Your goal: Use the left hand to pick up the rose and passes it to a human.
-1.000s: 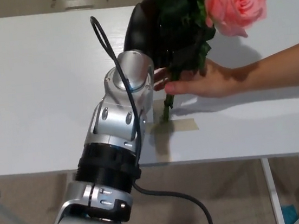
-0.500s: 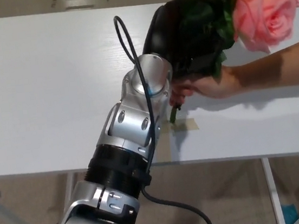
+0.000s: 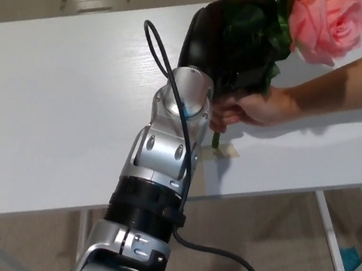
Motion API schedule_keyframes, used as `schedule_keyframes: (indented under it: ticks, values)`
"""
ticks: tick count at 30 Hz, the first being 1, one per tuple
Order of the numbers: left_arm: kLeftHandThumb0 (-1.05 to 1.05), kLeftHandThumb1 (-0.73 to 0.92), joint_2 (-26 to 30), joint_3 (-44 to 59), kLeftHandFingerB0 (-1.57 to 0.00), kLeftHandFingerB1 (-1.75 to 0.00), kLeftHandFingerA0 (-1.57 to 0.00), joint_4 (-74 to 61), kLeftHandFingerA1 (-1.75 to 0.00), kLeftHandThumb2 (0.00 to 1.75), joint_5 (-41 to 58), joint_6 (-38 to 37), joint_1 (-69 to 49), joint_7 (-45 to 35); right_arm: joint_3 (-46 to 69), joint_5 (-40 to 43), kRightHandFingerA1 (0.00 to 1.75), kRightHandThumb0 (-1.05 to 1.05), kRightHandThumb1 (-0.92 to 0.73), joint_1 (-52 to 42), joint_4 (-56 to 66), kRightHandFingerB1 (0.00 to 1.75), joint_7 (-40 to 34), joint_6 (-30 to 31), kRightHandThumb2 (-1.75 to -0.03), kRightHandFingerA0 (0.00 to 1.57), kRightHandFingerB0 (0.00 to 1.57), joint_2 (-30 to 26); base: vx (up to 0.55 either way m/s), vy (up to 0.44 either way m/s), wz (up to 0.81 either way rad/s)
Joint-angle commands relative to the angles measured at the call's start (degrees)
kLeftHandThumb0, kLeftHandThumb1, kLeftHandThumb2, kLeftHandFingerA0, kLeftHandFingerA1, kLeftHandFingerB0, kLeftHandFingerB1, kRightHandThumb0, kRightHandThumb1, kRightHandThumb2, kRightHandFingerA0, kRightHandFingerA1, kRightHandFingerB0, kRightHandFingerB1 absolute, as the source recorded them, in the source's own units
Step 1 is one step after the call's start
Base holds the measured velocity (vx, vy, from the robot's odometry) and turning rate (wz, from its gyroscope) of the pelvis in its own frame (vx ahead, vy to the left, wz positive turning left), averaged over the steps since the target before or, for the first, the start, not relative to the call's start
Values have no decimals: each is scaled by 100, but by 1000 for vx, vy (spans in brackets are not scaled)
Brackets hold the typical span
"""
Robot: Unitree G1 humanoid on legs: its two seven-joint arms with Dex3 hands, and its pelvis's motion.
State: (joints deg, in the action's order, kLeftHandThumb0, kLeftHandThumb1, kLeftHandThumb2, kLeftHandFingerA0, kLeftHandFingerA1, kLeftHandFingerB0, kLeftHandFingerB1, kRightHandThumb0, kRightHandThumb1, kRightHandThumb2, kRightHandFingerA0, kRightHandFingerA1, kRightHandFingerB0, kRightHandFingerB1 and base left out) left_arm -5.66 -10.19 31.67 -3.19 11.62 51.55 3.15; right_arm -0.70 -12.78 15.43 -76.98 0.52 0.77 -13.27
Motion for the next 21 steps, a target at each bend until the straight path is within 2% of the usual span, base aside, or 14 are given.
schedule_keyframes:
  ticks: [1, 2, 3, 4, 6, 10, 16, 21]
  values:
    - [-45, 65, -312, -84, -30, -30, -69, -5, -44, 60, 109, 97, -142, -346, 24, 36, 39, -41, -74, -55, -31, 37, 38, 49, -62, 54, 49, 39, 0, 0, 0]
    - [-67, 45, -251, -84, 0, -2, -12, 33, -34, 76, 185, 127, -87, -574, 32, 42, 39, -41, -74, -19, -30, 37, 43, 60, -62, 54, 49, 33, 0, 0, 0]
    - [-67, 45, -171, -75, 0, -2, -12, 94, -34, 76, 283, 157, -5, -872, 43, 50, 39, -41, -74, 34, -27, 37, 51, 74, -62, 54, 49, 25, 0, 0, 0]
    - [-85, 49, 280, -248, 0, 0, 0, 302, 0, 56, 330, 198, 253, -1898, 38, 41, 39, -41, -74, 97, -23, 37, 61, 92, -62, 54, 49, 5, 0, 0, 0]
    - [-91, 46, 574, -386, 0, 0, 0, 420, 0, 61, 243, 225, 382, -2362, 24, 28, 39, -41, -74, 70, -20, 36, 47, 83, -62, 54, 48, 1, 0, 0, 0]
    - [-84, 48, 793, -509, 0, 0, 0, 71, 0, 56, 143, 632, 282, -2386, 8, 14, 39, -41, -74, 4, -21, 36, 35, 74, -62, 54, 48, 9, 0, 0, 0]
    - [-83, 49, 1180, -624, 0, 0, 0, -88, 0, 56, -9, 632, 206, -2514, 8, 17, 39, -42, -74, 15, -47, 37, 133, 123, -62, 54, 49, 16, 0, 0, 0]
    - [-85, 49, 1702, -658, 0, 0, 0, -474, 0, 57, 103, 885, 100, -3086, -20, -4, 39, -42, -74, -61, -46, 36, 157, 100, -62, 53, 48, 29, 0, 0, 0]
